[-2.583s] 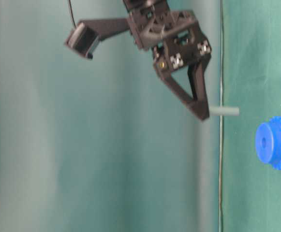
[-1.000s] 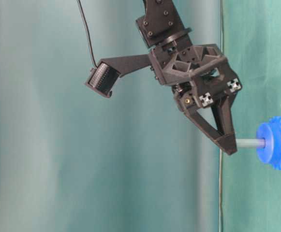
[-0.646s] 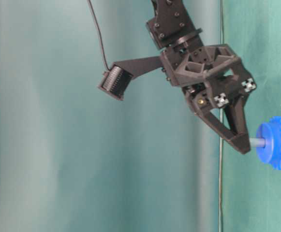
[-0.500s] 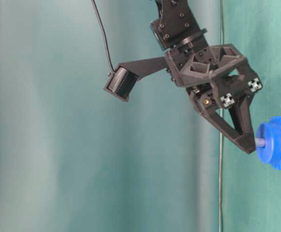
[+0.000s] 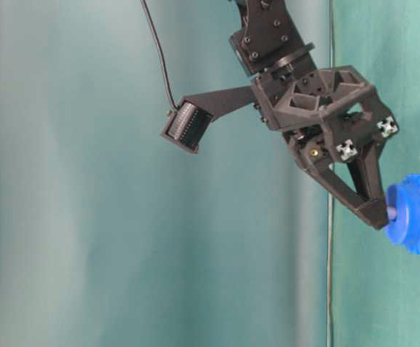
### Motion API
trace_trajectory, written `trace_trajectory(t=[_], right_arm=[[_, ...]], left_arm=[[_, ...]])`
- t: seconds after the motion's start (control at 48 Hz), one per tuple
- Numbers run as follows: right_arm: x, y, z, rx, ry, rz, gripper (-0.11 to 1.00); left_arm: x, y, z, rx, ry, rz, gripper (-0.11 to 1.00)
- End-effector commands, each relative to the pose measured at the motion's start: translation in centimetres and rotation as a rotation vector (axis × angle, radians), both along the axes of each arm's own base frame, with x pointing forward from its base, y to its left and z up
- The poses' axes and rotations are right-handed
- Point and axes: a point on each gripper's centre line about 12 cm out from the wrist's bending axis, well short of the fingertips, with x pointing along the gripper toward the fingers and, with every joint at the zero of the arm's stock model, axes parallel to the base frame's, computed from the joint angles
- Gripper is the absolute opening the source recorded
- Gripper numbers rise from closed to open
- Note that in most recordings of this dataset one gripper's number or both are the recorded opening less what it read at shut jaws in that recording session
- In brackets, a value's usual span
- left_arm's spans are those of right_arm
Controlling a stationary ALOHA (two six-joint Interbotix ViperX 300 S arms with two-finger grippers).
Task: Insert the shaft placed at a random location into the center hole of the small gear at another random location.
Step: 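Lower the shaft into the gear's center hole with the right gripper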
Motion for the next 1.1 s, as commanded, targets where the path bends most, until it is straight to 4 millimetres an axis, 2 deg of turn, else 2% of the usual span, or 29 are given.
trace_trajectory(t=[0.0, 0.917, 0.979, 1.083], right_arm=[[0.72, 0.02, 1.33, -0.01, -0.05, 0.003, 0.13], [0.79, 0.0, 1.07, -0.006, -0.044, 0.0, 0.14], [0.8, 0.0, 1.16, -0.007, -0.047, 0.0, 0.22], [0.8, 0.0, 1.16, -0.007, -0.047, 0.0, 0.52]], left_arm=[[0.25, 0.02, 0.71, 0.003, -0.012, 0.001, 0.0], [0.28, 0.05, 0.66, 0.001, -0.009, 0.003, 0.0], [0.26, 0.02, 0.68, 0.001, -0.009, 0.001, 0.0], [0.28, 0.02, 0.64, 0.001, -0.008, 0.001, 0.0]])
